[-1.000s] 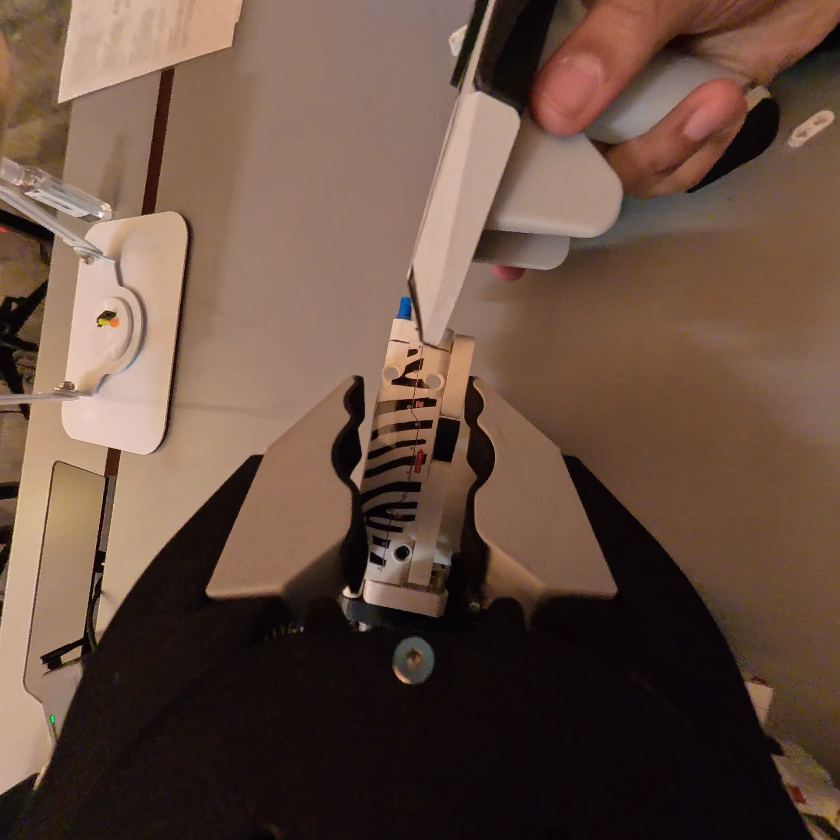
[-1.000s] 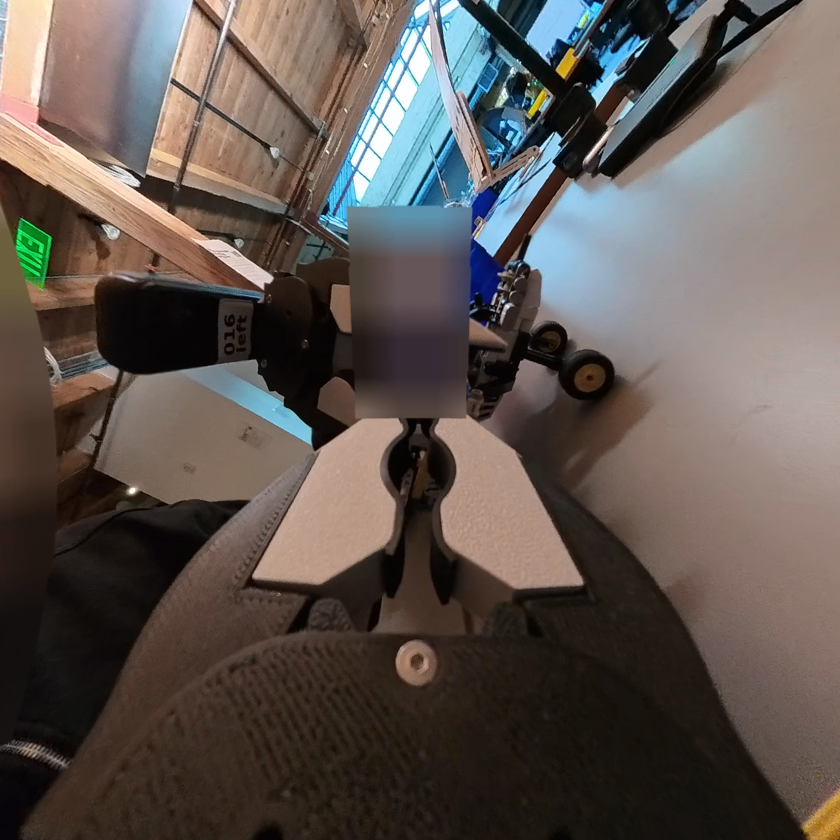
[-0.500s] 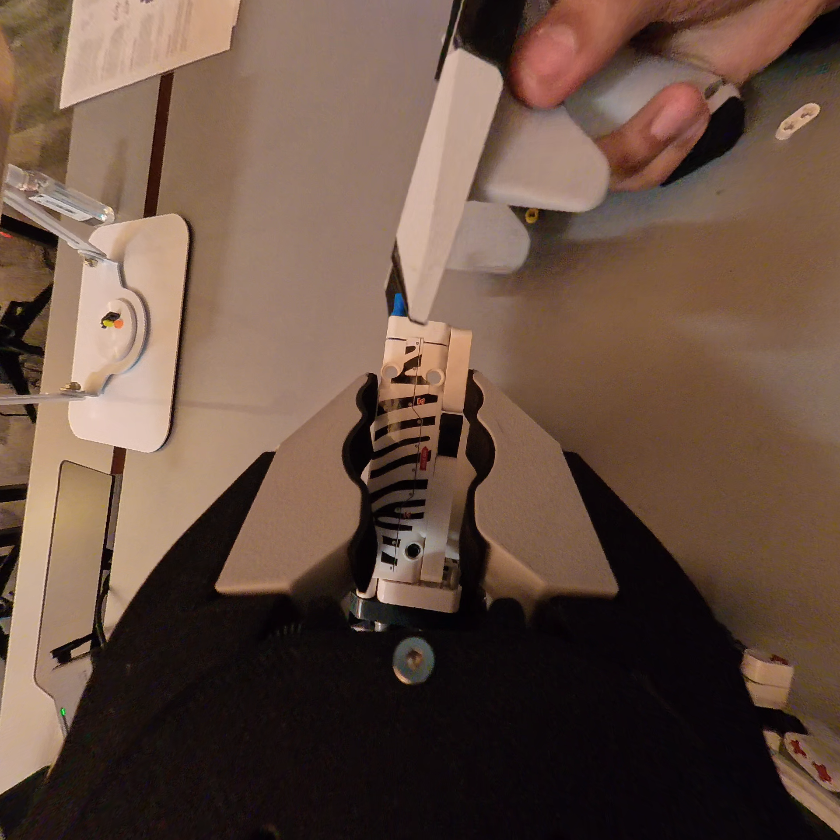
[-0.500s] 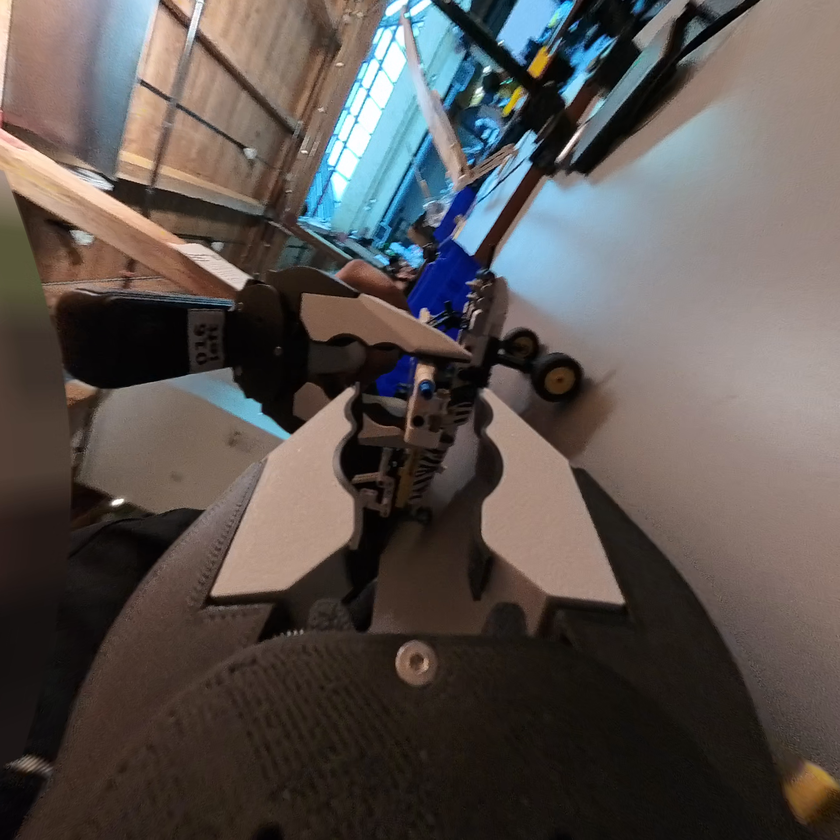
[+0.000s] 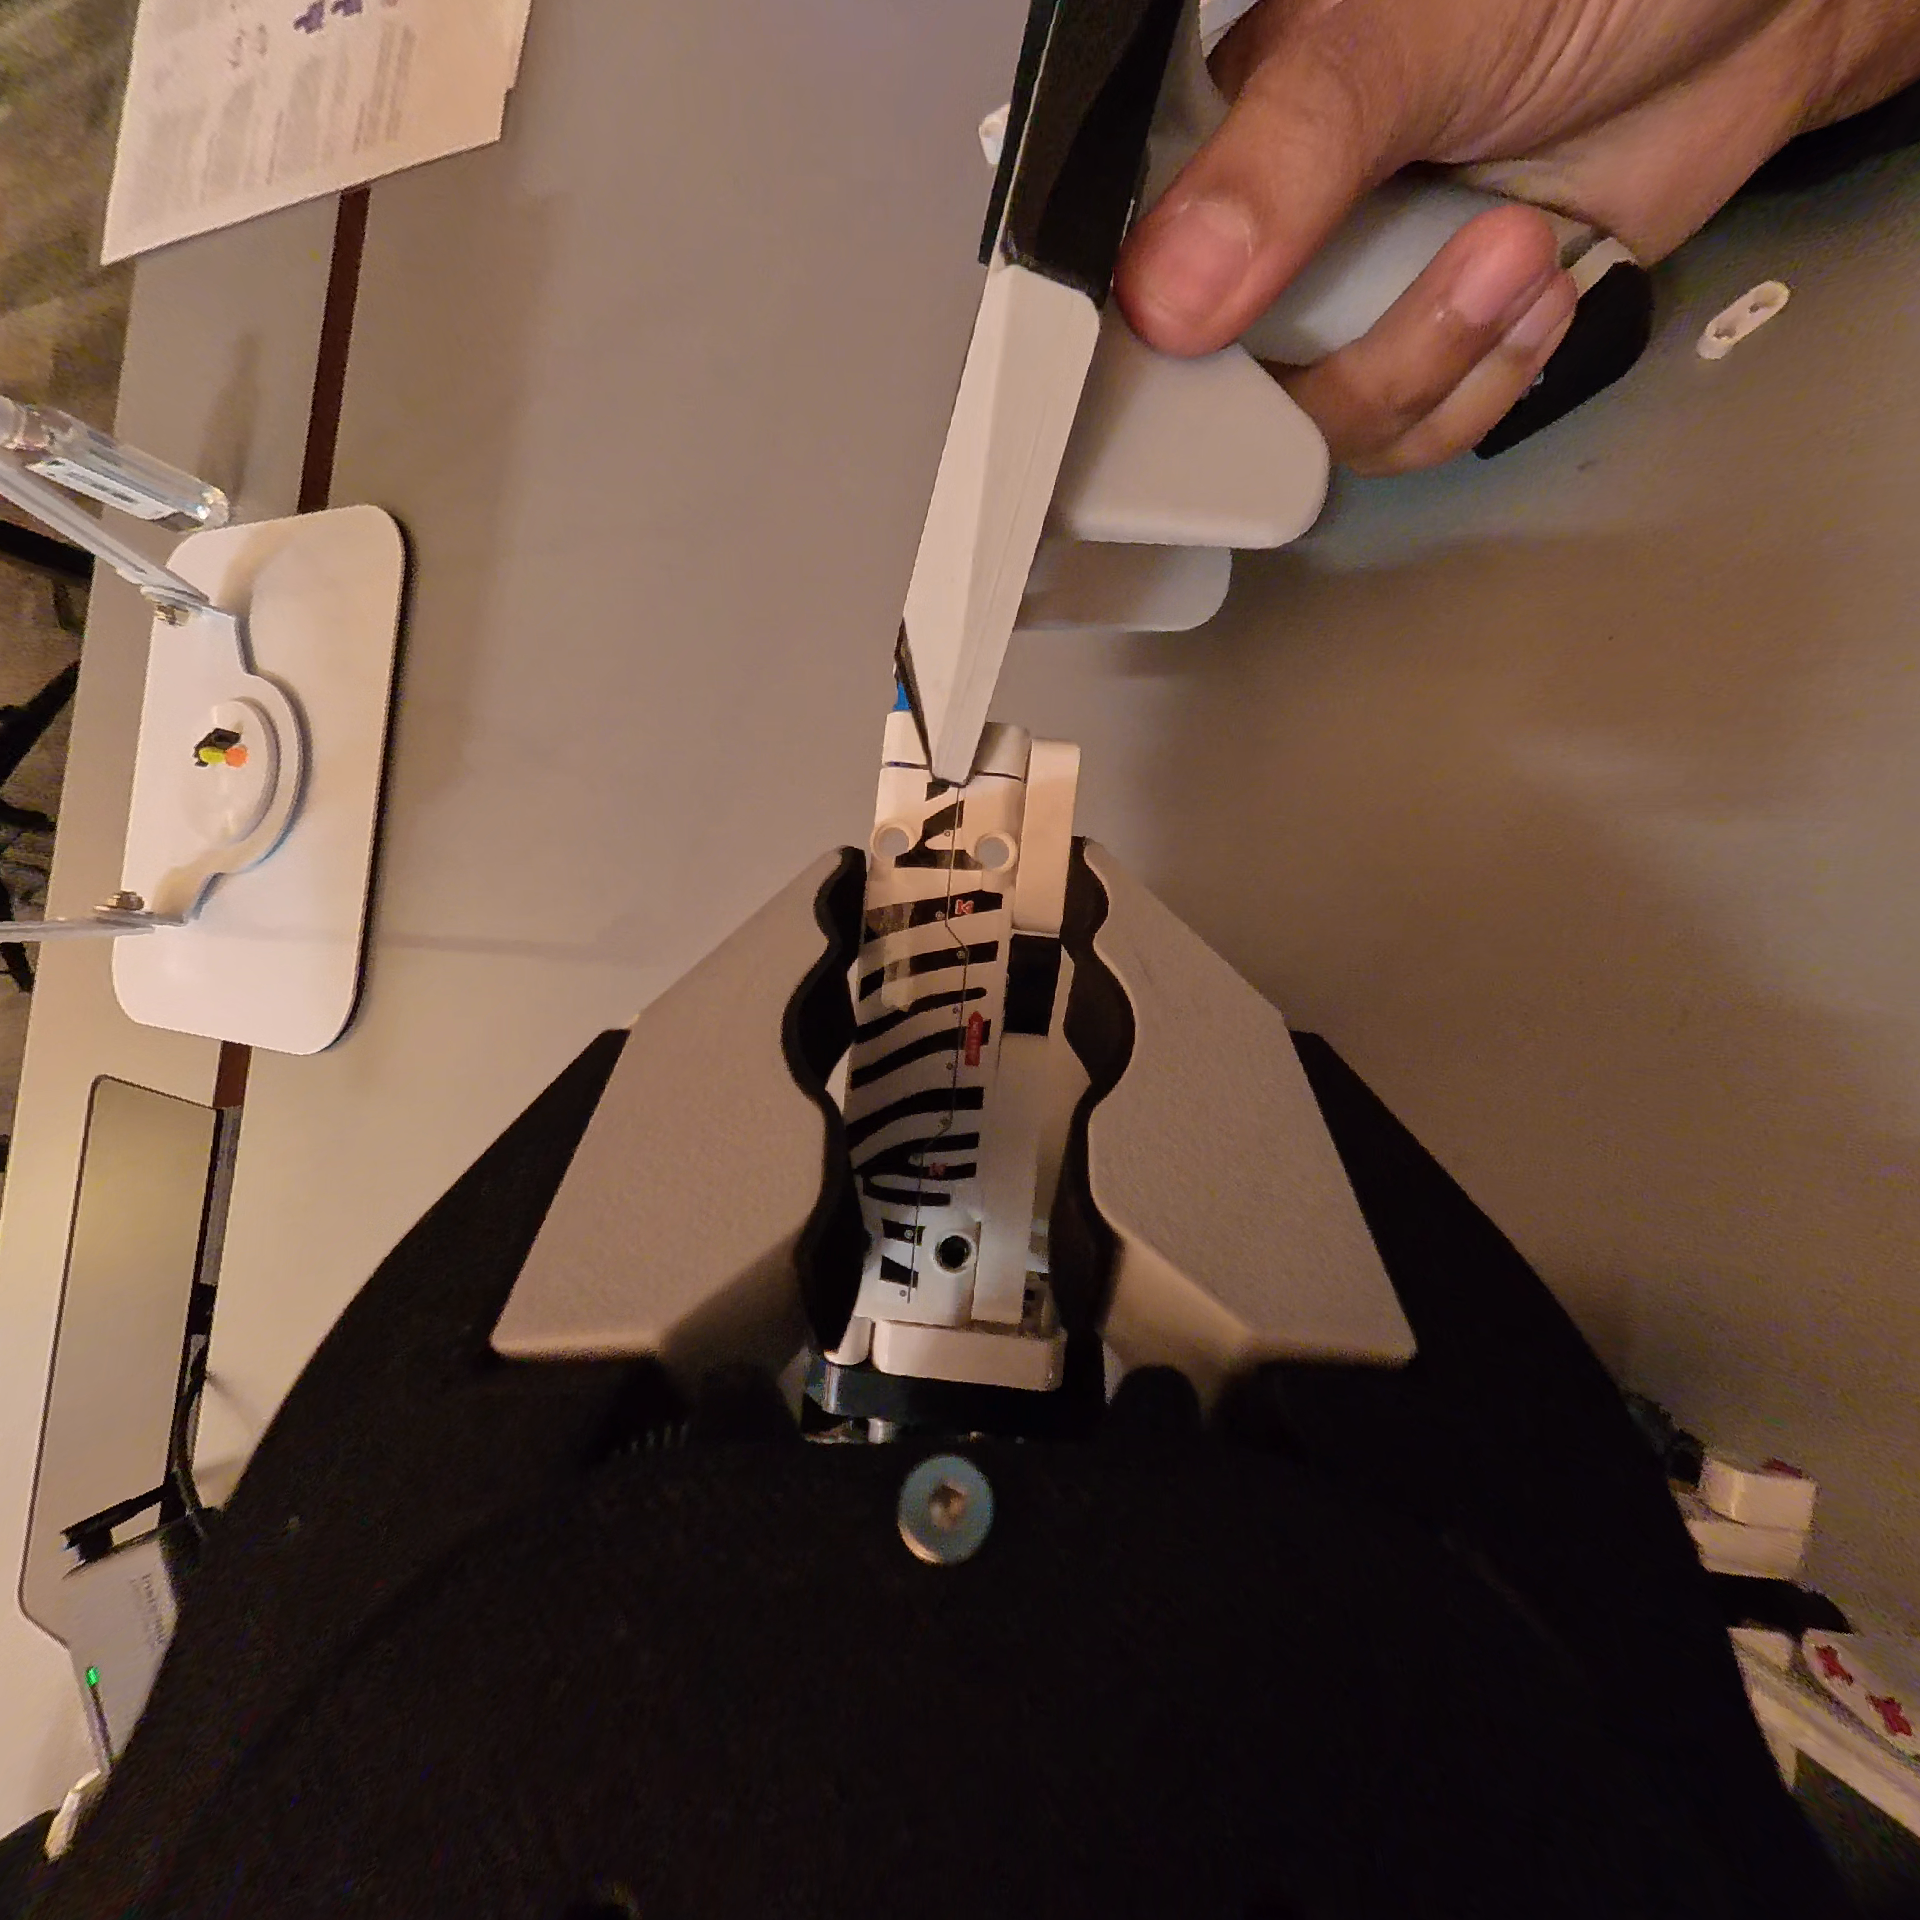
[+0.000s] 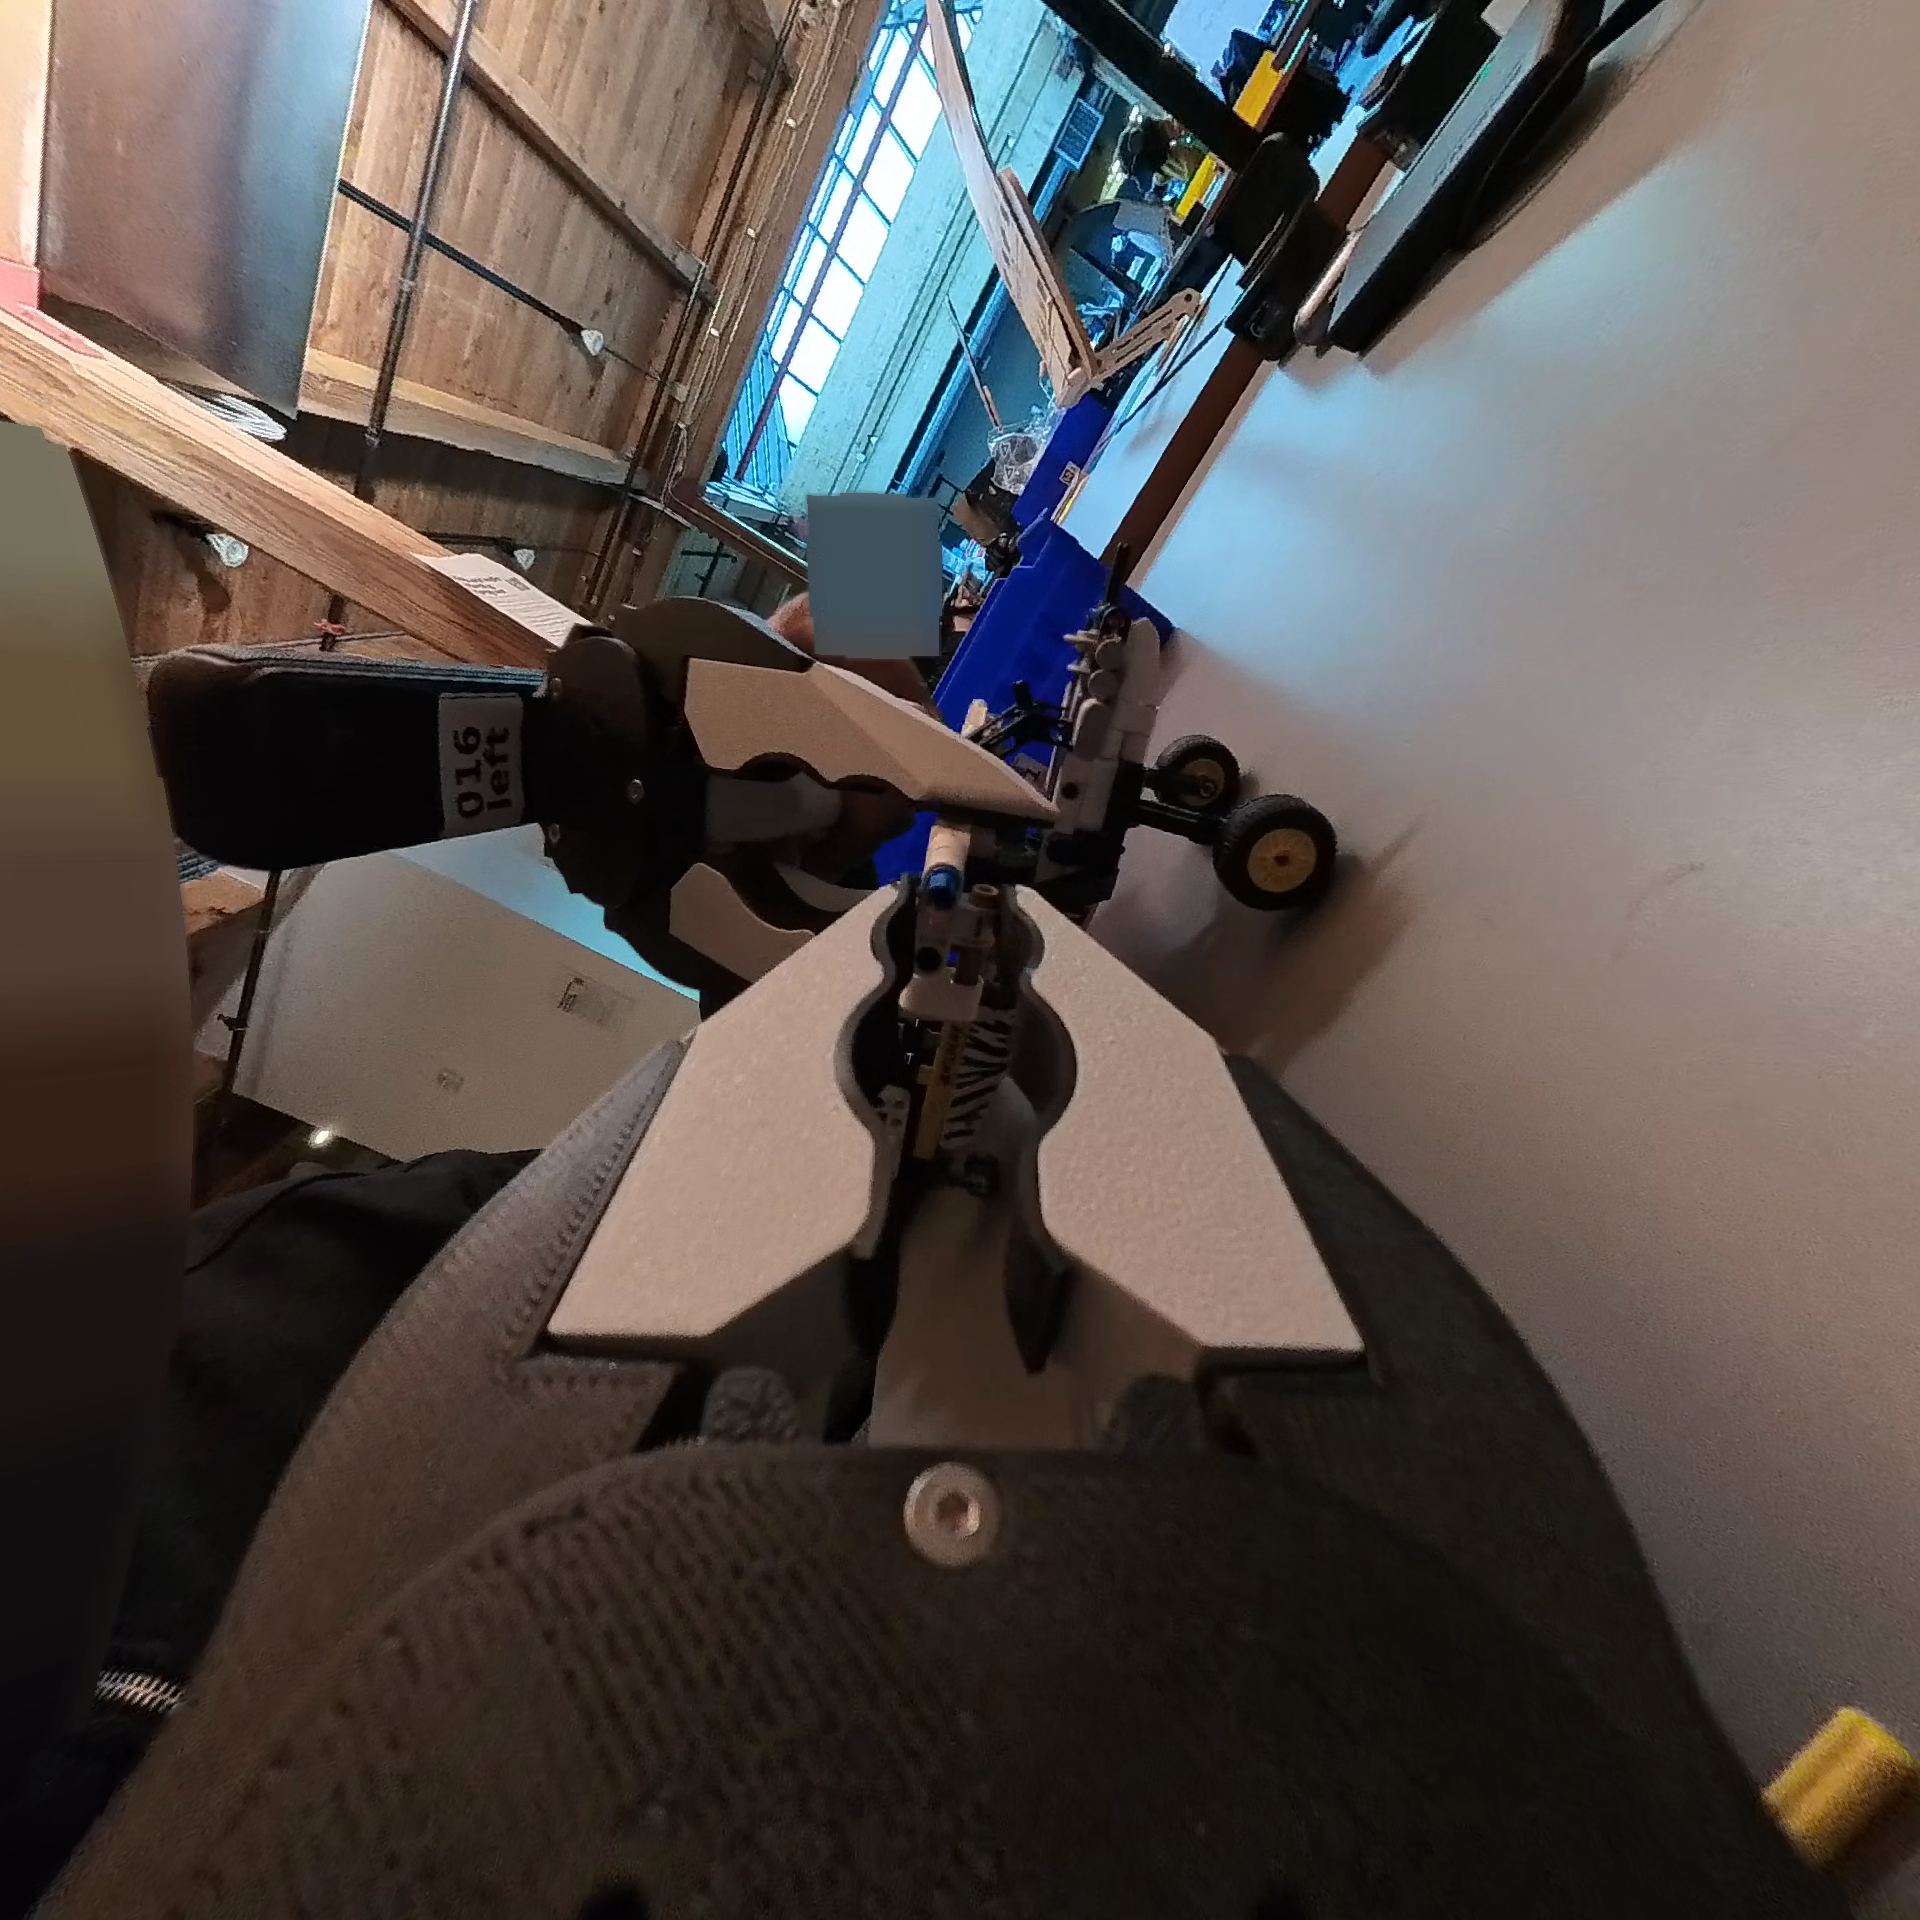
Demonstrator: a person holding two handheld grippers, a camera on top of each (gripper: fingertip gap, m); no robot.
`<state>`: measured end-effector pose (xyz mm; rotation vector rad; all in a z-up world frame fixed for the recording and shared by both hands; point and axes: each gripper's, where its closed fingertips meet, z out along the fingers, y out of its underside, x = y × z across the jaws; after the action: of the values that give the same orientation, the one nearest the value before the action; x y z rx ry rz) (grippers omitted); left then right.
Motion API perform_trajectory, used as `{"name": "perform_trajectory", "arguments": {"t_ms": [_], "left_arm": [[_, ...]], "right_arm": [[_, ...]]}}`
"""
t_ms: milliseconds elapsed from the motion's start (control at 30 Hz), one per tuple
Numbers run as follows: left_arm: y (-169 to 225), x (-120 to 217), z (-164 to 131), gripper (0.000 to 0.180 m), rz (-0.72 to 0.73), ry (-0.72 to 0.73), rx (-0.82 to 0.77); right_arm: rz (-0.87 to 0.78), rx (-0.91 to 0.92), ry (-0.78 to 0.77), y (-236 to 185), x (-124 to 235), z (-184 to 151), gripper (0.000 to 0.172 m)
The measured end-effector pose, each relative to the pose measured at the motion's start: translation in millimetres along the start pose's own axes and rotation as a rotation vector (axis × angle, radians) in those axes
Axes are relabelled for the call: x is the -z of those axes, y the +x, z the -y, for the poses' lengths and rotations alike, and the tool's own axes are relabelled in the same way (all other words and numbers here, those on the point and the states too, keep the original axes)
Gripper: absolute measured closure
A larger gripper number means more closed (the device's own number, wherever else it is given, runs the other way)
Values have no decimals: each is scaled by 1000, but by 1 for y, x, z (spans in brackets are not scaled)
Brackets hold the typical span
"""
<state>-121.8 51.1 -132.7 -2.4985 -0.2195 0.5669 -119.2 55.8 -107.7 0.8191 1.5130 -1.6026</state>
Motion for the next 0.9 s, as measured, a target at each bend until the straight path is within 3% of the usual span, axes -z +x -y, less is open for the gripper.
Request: {"name": "perform_trajectory", "arguments": {"t_ms": [600,900], "left_arm": [[15,7,5,143,-101,58,-3],[13,6,7,143,-92,68,-9]], "right_arm": [[80,-26,-92,-13,4,-13,159],[18,111,-80,-10,6,-9,158]]}}
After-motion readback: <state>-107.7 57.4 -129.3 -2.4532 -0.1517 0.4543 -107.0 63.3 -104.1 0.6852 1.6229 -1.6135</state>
